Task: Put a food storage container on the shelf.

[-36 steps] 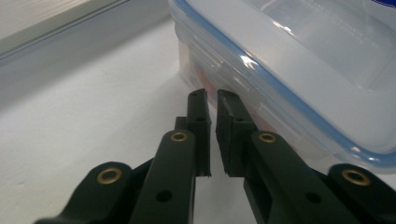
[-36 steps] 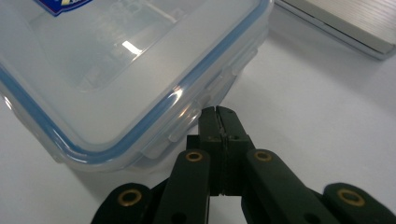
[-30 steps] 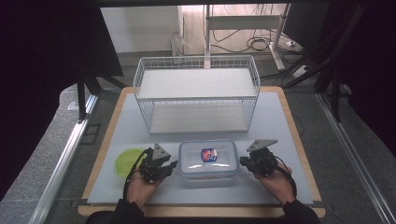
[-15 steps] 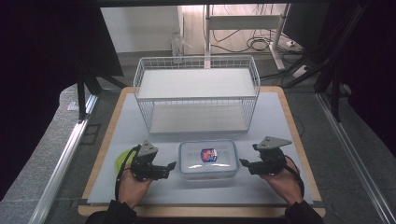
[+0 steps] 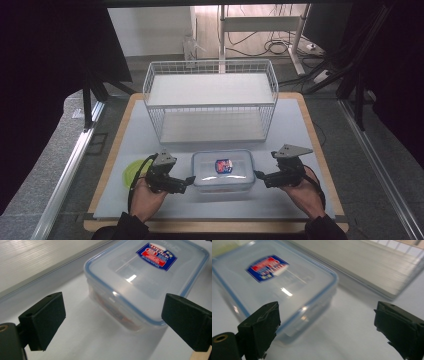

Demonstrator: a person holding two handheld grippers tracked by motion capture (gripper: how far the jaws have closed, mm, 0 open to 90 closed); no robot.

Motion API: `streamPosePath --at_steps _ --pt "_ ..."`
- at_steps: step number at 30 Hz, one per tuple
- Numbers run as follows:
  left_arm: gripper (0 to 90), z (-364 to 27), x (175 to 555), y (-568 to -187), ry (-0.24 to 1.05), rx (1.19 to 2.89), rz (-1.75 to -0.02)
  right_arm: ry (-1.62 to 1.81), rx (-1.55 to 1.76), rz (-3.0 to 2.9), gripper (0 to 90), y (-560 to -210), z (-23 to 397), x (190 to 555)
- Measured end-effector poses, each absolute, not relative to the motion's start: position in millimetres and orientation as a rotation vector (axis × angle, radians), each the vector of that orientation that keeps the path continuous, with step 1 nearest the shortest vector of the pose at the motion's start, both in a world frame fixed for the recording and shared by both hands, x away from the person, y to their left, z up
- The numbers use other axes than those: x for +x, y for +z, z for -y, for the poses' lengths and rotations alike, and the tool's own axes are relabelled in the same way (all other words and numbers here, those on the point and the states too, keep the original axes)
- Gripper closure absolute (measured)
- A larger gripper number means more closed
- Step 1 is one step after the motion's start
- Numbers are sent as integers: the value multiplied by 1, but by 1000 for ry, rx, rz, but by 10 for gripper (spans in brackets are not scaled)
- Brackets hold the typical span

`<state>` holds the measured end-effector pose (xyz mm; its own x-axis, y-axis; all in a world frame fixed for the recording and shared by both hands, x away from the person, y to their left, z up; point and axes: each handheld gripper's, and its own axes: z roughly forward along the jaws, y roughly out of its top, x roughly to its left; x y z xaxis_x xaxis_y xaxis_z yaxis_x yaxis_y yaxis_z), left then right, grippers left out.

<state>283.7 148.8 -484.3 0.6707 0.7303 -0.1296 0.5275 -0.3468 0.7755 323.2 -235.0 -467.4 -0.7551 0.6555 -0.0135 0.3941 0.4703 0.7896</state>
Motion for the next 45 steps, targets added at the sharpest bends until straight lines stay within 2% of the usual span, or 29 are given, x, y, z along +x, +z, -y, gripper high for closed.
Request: streamPosePath --at_steps 8,14,23,31,38,40,43,45 --pt "44 -133 298 -490 181 2067 -955 1275 962 -2510 15 -475 221 326" --pt "20 -126 306 -498 89 2084 -960 1239 988 -2603 14 -480 211 329" --pt "0 -125 322 -511 -136 2029 -983 1276 1071 -2761 0 -494 204 344" --pt "0 -124 325 -512 -153 2017 -1000 1338 1205 -2799 0 -502 203 359" --pt "10 -122 321 -508 -147 2064 -982 1291 1203 -2811 79 -494 206 355" --pt "33 -122 316 -505 -158 2092 -979 1269 1200 -2807 150 -488 210 350" --pt "70 -123 313 -504 -146 2093 -971 1257 1182 -2807 160 -486 211 347" --pt "139 -128 308 -500 -136 2059 -981 1237 1172 -2803 201 -484 212 339"
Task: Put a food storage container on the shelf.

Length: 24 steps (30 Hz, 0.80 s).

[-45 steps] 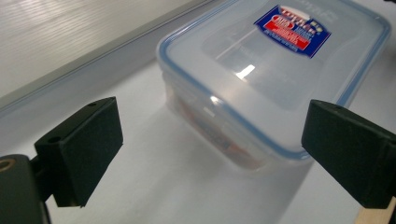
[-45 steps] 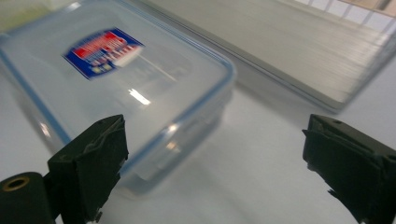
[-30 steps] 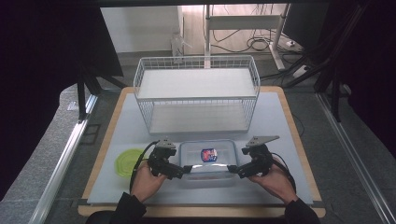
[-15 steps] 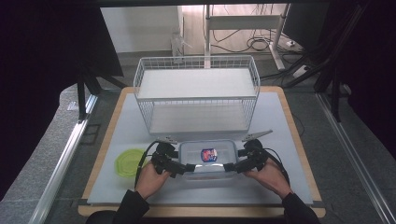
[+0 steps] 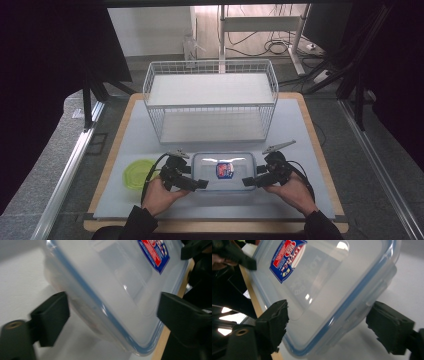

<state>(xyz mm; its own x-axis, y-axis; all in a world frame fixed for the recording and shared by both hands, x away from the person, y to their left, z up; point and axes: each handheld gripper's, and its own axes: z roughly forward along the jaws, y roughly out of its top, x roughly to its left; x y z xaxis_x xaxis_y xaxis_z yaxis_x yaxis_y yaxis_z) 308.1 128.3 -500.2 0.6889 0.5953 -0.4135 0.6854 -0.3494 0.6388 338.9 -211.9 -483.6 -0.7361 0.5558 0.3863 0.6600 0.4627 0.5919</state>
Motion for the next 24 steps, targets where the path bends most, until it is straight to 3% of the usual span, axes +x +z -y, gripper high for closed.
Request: streamPosePath --at_steps 9,13,24 --pt "297 -142 298 -505 -192 1991 -967 -1183 -1085 2481 347 -483 228 331" --pt "413 -153 300 -508 -241 1898 -974 -1240 -1107 2466 423 -479 231 330" --pt "464 -155 299 -511 -269 1803 -1041 -1309 -1220 2369 458 -481 233 327"
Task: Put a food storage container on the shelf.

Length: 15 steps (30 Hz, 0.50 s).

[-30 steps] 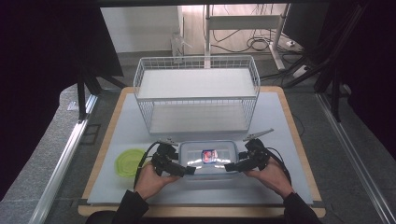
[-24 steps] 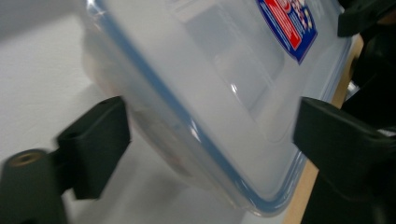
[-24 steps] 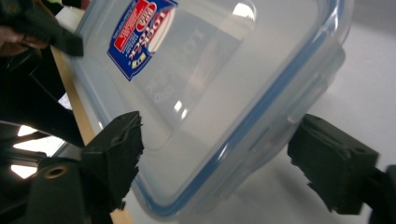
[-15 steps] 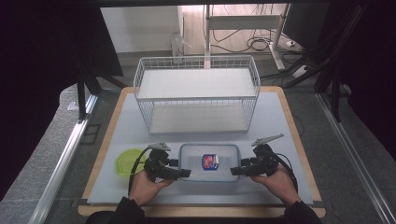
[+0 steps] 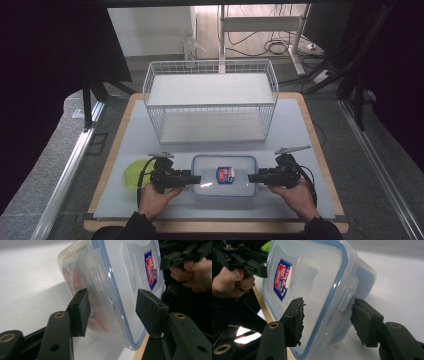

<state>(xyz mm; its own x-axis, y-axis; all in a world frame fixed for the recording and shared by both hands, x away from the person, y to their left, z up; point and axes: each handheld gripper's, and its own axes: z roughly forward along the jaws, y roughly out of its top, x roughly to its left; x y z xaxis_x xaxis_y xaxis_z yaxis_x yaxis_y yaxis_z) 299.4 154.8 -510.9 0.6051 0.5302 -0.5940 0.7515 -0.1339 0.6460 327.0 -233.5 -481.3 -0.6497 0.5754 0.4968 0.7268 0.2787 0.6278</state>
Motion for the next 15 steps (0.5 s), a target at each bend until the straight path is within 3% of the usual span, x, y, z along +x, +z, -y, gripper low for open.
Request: streamPosePath --at_steps 8,15 --pt "514 -152 294 -504 -170 1805 -1038 -1378 -1256 2443 494 -474 230 316" --pt "507 -152 291 -496 -88 1800 -1026 -1443 -1220 2519 492 -472 225 312"
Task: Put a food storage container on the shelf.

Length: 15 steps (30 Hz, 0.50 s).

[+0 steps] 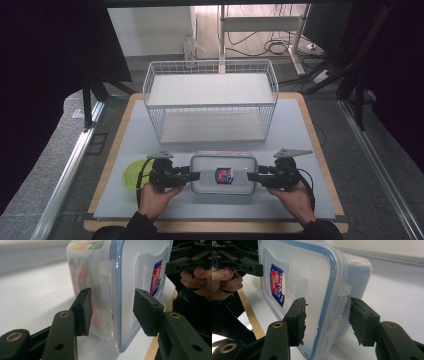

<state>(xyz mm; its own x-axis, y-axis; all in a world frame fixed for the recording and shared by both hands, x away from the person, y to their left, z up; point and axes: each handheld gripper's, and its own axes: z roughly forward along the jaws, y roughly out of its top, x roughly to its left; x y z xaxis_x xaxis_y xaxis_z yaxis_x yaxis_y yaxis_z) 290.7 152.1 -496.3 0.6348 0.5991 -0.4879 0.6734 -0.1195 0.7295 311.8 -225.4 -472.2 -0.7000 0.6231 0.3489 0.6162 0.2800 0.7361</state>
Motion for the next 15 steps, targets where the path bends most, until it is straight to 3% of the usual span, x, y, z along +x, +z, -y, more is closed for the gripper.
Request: streamPosePath --at_steps 15 --pt "510 -157 292 -463 9 1772 -973 1525 1122 -2433 494 -443 224 316"
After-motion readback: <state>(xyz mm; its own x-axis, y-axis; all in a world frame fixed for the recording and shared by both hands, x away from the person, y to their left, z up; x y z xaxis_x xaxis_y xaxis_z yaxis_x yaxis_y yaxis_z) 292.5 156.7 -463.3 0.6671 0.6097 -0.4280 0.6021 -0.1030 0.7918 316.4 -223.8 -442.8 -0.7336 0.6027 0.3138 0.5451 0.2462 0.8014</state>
